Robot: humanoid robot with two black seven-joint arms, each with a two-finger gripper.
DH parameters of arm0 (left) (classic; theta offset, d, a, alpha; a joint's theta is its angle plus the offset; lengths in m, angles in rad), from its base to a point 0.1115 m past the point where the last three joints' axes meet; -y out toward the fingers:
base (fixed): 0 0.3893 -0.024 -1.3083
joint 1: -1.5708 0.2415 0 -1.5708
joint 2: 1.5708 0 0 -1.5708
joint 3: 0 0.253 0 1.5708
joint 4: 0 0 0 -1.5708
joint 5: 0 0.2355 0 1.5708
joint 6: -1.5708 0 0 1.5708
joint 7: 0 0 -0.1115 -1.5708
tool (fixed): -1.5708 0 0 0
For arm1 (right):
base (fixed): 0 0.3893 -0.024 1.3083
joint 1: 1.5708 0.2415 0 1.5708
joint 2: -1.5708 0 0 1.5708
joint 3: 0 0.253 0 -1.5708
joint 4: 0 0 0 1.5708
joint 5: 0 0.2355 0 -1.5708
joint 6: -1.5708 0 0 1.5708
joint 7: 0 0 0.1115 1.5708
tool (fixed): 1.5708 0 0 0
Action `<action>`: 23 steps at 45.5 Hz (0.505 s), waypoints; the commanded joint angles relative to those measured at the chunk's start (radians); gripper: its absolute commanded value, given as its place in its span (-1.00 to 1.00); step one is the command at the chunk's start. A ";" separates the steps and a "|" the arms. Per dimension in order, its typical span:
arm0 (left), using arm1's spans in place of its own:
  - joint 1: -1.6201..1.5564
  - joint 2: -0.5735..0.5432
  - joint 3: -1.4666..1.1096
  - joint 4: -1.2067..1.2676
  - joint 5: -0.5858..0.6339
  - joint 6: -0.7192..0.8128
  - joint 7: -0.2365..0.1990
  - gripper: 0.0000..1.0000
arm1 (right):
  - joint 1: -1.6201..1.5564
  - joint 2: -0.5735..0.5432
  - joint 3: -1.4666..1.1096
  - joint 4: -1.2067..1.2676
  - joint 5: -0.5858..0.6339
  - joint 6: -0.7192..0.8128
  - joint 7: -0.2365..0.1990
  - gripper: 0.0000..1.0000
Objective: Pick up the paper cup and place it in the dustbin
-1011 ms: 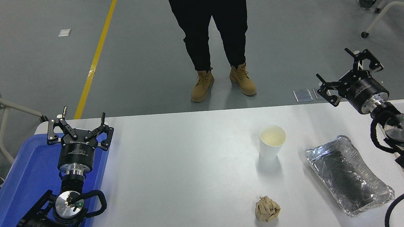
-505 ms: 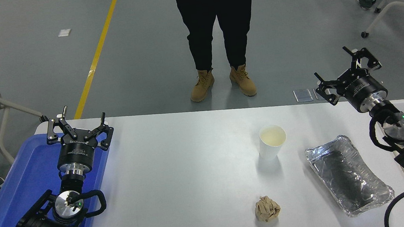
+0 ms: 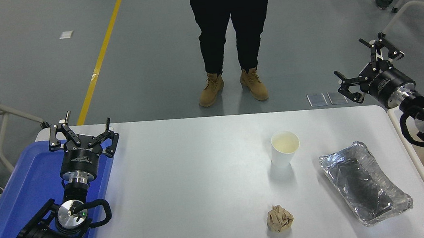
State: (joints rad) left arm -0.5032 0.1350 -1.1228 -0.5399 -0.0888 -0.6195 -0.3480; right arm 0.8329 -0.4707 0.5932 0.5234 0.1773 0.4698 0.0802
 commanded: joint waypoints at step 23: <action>0.000 0.000 0.002 0.000 0.003 -0.002 0.001 1.00 | 0.534 -0.174 -0.955 0.151 -0.019 -0.023 0.001 1.00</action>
State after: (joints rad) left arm -0.5032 0.1350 -1.1215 -0.5401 -0.0863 -0.6212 -0.3465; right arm 1.2083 -0.6008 -0.0777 0.6012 0.1686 0.4468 0.0805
